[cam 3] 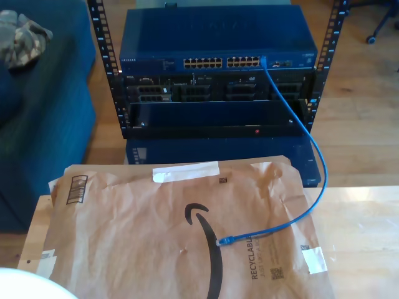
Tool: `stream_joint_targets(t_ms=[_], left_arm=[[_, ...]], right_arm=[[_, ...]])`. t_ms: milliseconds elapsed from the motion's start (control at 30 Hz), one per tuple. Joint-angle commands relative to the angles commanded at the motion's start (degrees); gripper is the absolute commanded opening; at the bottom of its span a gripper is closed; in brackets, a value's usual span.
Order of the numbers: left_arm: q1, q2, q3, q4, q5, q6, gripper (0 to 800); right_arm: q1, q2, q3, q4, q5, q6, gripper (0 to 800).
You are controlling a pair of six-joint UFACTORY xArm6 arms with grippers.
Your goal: Grab the cable and plug it in
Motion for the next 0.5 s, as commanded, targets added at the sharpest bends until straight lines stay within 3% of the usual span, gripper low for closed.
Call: stream_joint_targets(t_ms=[267, 500], left_arm=[[0.0, 0.0, 0.0, 0.0, 0.0, 0.0, 800], [0.0, 0.0, 0.1, 0.0, -0.1, 0.0, 800]], right_arm=[[-13.9, 1.4, -4.0, -11.6, 9.9, -1.4, 793], [-18.3, 1.3, -9.1, -20.6, 19.3, -1.4, 793]])
